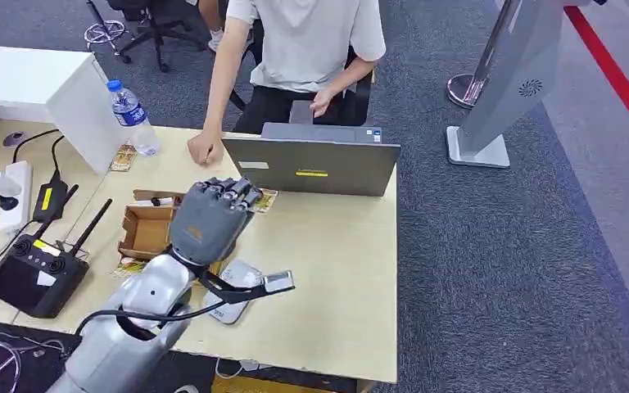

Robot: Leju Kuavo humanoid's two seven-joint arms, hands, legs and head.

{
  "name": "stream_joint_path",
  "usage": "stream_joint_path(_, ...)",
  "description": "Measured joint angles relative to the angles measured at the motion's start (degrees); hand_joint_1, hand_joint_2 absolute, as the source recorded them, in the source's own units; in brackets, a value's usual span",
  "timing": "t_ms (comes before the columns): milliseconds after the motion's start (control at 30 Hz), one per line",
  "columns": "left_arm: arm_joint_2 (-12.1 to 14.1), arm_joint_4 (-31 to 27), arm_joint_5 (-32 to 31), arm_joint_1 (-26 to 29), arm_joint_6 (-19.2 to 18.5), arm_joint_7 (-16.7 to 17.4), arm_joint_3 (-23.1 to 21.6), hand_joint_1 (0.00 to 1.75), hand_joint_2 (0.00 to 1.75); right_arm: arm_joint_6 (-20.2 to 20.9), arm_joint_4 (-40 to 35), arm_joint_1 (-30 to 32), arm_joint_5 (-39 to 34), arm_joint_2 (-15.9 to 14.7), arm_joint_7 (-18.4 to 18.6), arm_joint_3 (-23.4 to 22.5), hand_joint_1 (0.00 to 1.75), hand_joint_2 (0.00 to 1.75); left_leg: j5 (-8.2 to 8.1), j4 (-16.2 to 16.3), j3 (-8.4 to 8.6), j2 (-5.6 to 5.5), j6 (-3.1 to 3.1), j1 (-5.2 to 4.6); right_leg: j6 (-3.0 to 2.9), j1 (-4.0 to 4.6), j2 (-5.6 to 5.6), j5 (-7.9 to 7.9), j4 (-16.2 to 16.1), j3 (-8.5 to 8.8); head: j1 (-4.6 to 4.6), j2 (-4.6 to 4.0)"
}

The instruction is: Pass the card to the sensor for recognition and then transmit it.

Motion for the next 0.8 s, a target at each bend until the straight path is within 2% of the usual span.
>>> stream_joint_path(100, 0.09, 0.13, -0.02, 1.07, -3.58, 4.66, -2.21, 1.75, 1.75, -0.28, -0.02, 0.03, -0.98, 0.0, -0.18, -0.85, 0.0, 1.75, 0.0, 0.0, -0.02, -0.01, 0.0, 0.0, 0.02, 0.0, -0.01, -0.01, -0.01, 0.0, 0.02, 0.0)
stream_joint_path(167, 0.18, 0.46, -0.04, 1.62, -4.81, 6.2, -3.43, 1.75, 1.75, -0.46, -0.02, 0.03, -1.18, 0.0, -0.2, -1.46, 0.0, 1.75, -0.01, 0.0, -0.03, -0.01, 0.01, -0.01, 0.02, -0.01, -0.01, -0.01, -0.01, 0.0, 0.0, 0.0)
stream_joint_path(267, 0.07, 1.42, -0.02, 2.92, -6.73, 5.48, -3.65, 1.75, 1.75, -0.72, -0.02, 0.03, -1.79, 0.0, -0.26, -2.14, 0.0, 1.75, -0.01, 0.0, -0.03, 0.0, 0.0, -0.01, 0.02, -0.01, 0.0, -0.01, -0.01, -0.01, 0.0, 0.0)
stream_joint_path(533, -0.72, 4.7, -0.04, 5.75, -7.71, 5.06, -3.36, 1.75, 1.75, -0.79, -0.04, 0.04, -1.77, 0.0, -0.24, -3.06, 0.0, 1.75, -0.01, -0.01, -0.03, -0.02, 0.0, 0.0, 0.02, 0.0, -0.02, -0.02, 0.0, 0.0, 0.0, 0.0)
stream_joint_path(800, -1.64, 7.24, 0.5, 9.88, -8.91, 5.02, 0.34, 1.75, 1.75, -0.96, -0.07, 0.04, -1.77, 0.0, -0.17, -3.28, 0.0, 1.75, -0.01, -0.01, -0.04, -0.01, 0.0, 0.0, 0.03, 0.0, -0.01, -0.03, -0.01, -0.01, 0.02, 0.0)
